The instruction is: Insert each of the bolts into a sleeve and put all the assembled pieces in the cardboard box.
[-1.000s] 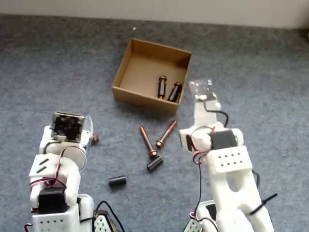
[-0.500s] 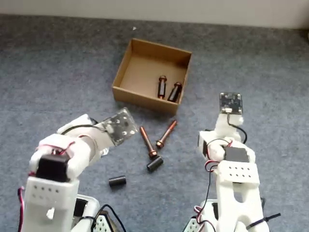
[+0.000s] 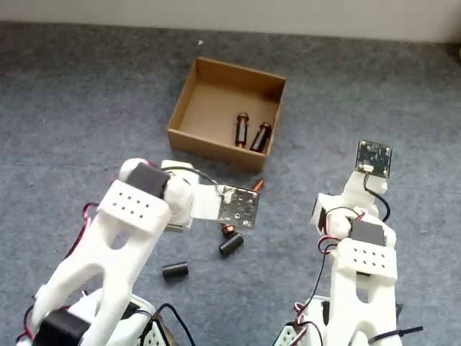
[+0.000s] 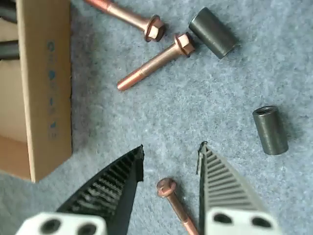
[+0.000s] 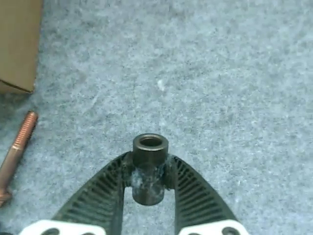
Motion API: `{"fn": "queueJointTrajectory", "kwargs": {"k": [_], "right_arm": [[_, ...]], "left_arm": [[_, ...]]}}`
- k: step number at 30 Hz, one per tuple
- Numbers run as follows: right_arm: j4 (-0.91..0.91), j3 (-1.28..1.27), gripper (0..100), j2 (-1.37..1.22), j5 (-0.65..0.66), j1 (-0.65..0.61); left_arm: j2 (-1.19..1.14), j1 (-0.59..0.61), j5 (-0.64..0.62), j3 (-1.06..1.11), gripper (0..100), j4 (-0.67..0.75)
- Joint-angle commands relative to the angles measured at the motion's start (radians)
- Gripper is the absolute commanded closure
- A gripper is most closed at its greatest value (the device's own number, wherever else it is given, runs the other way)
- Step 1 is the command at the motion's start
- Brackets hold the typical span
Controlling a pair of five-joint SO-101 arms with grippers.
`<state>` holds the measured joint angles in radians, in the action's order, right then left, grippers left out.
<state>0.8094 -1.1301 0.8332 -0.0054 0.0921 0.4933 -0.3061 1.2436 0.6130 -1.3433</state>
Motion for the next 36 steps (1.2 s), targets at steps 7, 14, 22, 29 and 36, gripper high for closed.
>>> {"fn": "queueJointTrajectory", "kwargs": {"k": [7, 14, 22, 29, 36], "right_arm": [[-0.027, 0.012, 99.4, 0.030, -0.003, 0.015], [-0.027, 0.012, 99.4, 0.030, -0.003, 0.015], [-0.027, 0.008, 99.4, 0.030, -0.003, 0.015], [-0.027, 0.008, 99.4, 0.030, -0.003, 0.015], [-0.027, 0.008, 99.4, 0.030, -0.003, 0.013]], "left_arm": [[-0.412, -0.101, 0.130, -0.288, 80, -0.002], [-0.651, -0.128, 0.172, -0.430, 80, -0.002], [-0.826, -0.168, 0.167, -0.558, 80, -0.003], [-0.880, -0.179, 0.167, -0.562, 80, -0.003], [-0.891, -0.196, 0.164, -0.550, 83, -0.003]]}}
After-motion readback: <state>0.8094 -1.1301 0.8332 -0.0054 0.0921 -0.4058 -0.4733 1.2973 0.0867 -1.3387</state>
